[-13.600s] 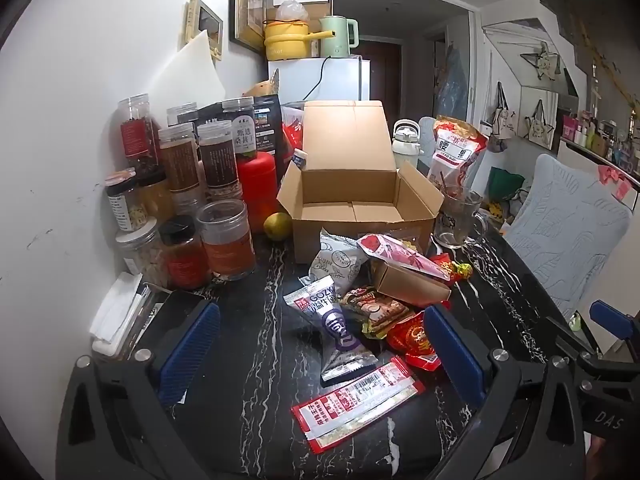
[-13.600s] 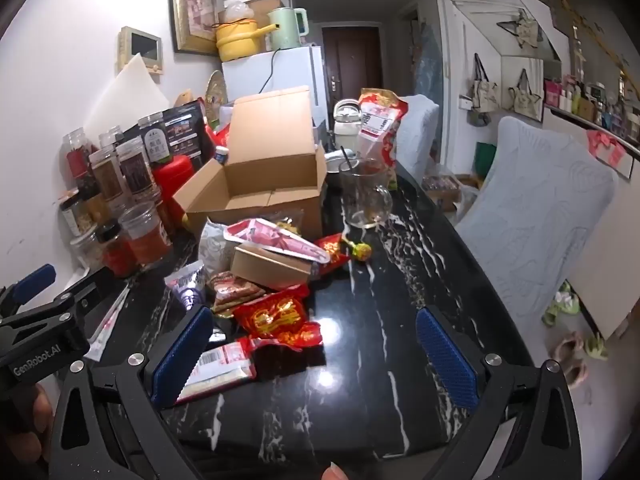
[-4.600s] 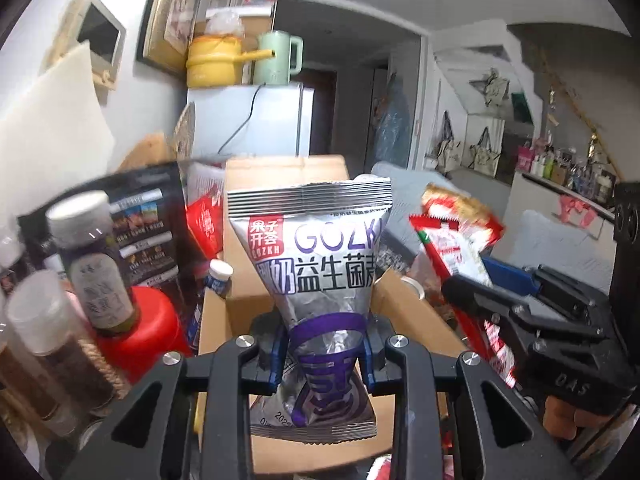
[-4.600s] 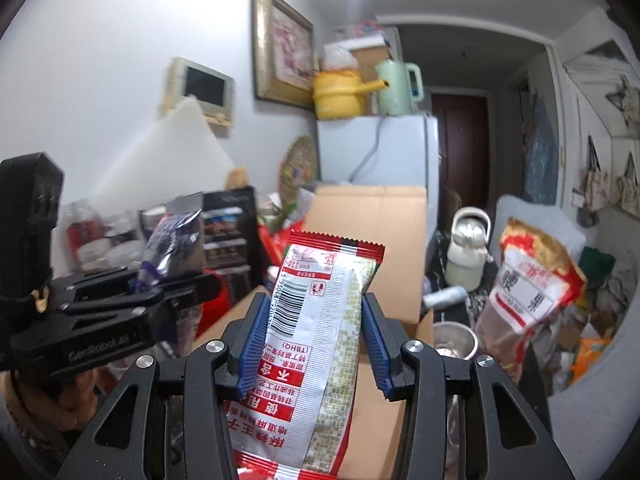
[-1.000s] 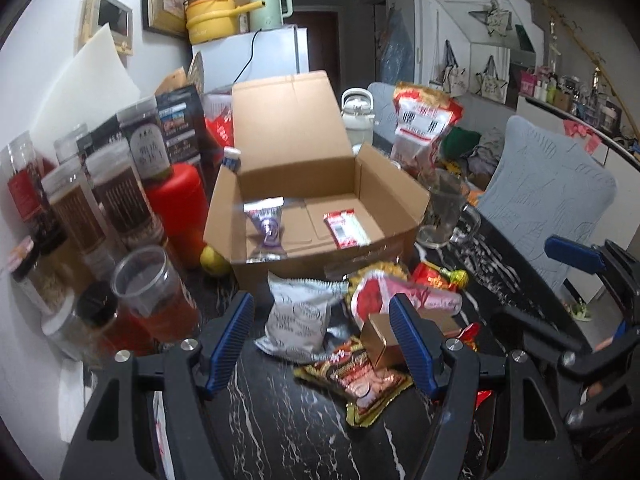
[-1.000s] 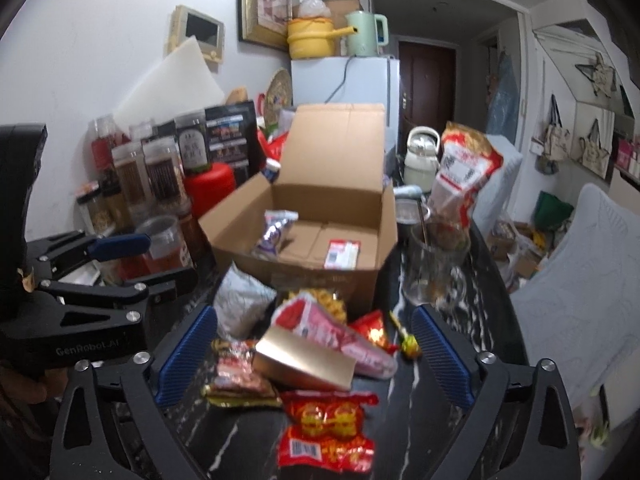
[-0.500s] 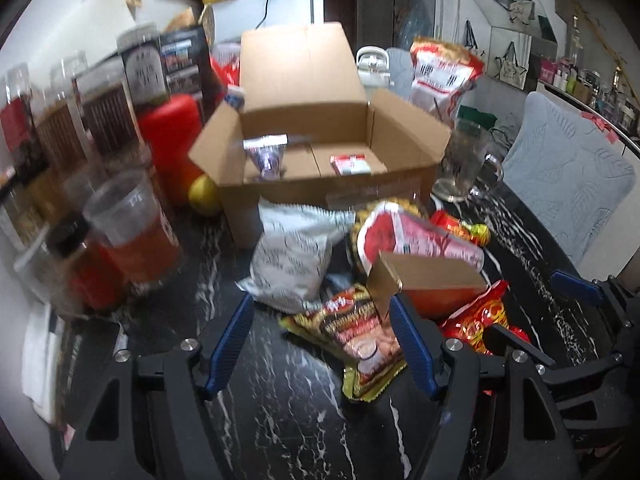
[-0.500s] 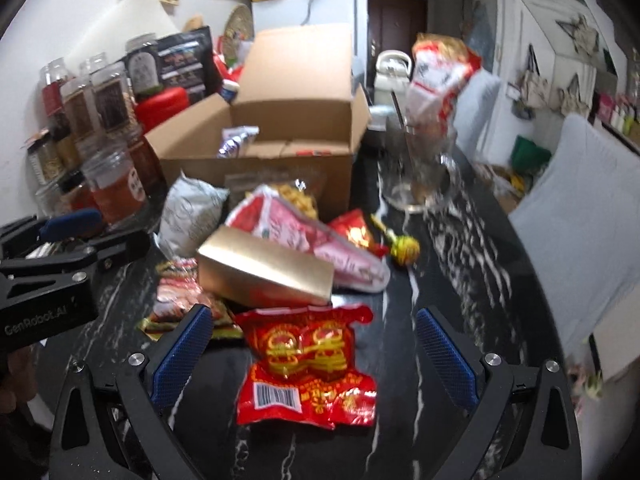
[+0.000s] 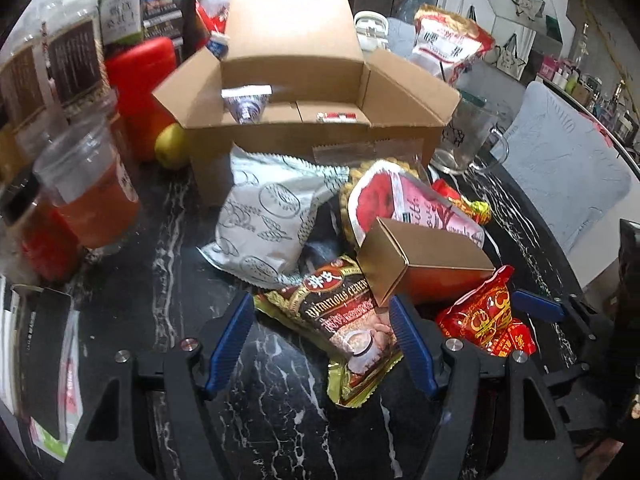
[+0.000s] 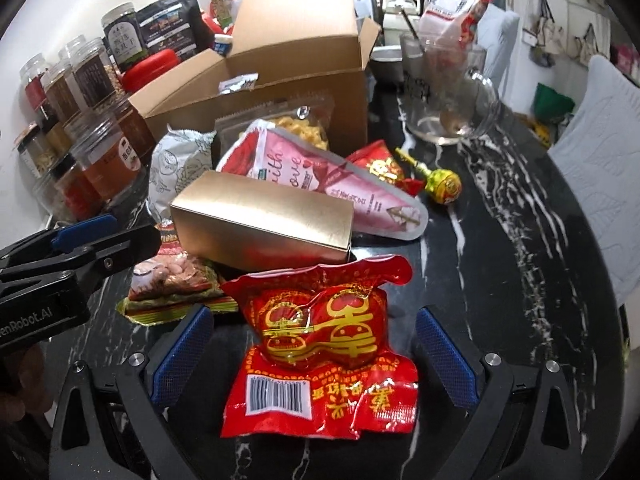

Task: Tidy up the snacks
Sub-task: 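Move both grippers back to the snack pile on the table, then grasp the cereal bag with the left gripper while the right gripper grasps the red candy bag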

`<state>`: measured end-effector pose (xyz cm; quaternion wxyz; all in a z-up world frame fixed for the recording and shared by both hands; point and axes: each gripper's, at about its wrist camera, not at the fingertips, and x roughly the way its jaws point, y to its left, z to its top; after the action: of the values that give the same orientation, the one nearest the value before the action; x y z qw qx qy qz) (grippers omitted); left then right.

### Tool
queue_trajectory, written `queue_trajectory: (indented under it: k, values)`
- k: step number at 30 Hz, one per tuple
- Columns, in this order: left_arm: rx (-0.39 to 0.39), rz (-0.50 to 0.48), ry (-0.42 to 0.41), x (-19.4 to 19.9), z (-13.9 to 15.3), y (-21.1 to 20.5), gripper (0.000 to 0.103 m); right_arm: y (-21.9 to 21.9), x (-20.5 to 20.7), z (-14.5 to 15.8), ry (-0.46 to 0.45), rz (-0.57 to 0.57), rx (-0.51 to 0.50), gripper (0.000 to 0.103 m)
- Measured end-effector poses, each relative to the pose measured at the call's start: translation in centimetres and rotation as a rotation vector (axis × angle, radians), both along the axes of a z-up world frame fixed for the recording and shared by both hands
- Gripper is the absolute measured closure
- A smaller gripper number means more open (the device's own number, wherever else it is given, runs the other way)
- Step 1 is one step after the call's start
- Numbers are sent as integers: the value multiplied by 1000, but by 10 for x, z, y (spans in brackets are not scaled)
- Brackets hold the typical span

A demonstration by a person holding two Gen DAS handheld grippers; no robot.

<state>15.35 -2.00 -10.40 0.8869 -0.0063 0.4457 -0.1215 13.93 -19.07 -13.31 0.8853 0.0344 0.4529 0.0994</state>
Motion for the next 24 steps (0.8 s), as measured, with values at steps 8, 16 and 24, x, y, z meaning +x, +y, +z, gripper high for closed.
queue_trajectory:
  k: [8, 16, 24]
  values:
    - [-67, -13, 130, 14, -19, -6, 33, -4, -1, -10, 3, 11, -6, 35]
    - [-46, 1, 159, 15, -19, -18, 33, -22, -8, -8, -11, -21, -2, 35]
    - [-64, -7, 218, 19, -33, -25, 33, -25, -7, -7, 1, -22, 43, 35]
